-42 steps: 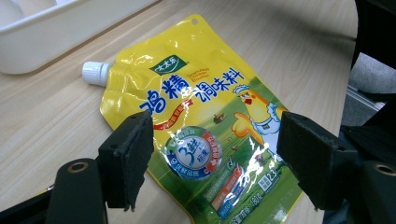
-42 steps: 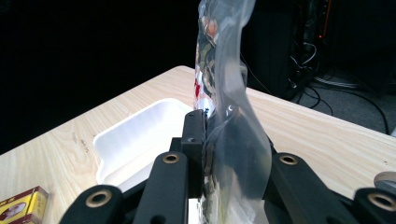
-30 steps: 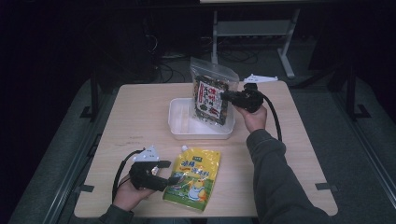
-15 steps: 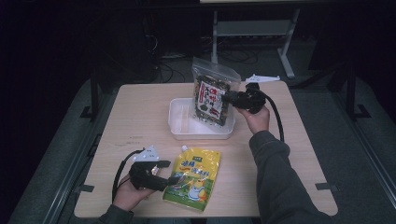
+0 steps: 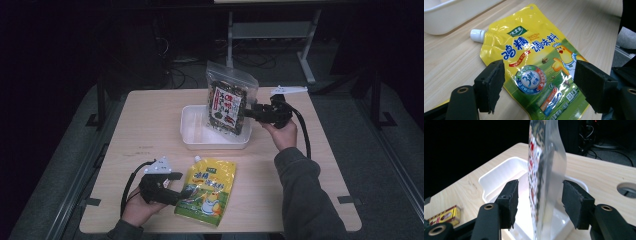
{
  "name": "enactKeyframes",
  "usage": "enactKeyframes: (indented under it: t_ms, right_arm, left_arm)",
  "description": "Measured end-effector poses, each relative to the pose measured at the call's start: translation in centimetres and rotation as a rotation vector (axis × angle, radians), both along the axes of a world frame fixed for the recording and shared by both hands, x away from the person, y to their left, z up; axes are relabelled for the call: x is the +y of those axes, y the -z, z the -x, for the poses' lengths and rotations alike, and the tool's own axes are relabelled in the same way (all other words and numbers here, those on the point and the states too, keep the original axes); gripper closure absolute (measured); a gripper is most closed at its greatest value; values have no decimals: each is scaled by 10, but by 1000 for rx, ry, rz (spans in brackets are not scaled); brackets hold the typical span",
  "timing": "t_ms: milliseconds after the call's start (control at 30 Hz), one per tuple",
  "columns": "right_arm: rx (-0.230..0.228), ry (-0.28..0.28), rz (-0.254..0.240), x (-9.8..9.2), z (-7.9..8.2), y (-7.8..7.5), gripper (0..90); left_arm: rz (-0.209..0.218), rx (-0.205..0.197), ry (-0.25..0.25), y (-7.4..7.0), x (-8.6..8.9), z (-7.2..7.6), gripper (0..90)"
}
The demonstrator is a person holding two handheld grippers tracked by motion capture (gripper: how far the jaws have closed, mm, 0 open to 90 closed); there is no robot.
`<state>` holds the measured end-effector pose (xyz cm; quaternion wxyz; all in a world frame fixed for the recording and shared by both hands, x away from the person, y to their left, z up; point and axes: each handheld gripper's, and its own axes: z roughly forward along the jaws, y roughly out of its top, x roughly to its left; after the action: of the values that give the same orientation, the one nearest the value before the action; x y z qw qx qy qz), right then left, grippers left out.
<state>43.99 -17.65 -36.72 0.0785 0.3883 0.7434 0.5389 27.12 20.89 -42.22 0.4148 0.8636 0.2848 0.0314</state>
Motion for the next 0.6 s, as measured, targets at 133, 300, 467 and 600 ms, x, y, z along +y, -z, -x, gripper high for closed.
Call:
enactKeyframes:
  t_ms: [133,300,467,600]
  right_arm:
    - [23,10,-3,-8,10,4,457]
    - [45,-3,-6,-13,22,7,452]
    - [70,-24,3,-15,33,9,438]
    - [87,-45,2,-13,43,9,435]
  left_arm:
    - [-6,6,-2,2,-1,-1,251]
    - [-17,15,-1,5,-1,-2,273]
    - [-20,21,-4,7,-2,-3,277]
    - [-29,25,-7,9,-2,-4,290]
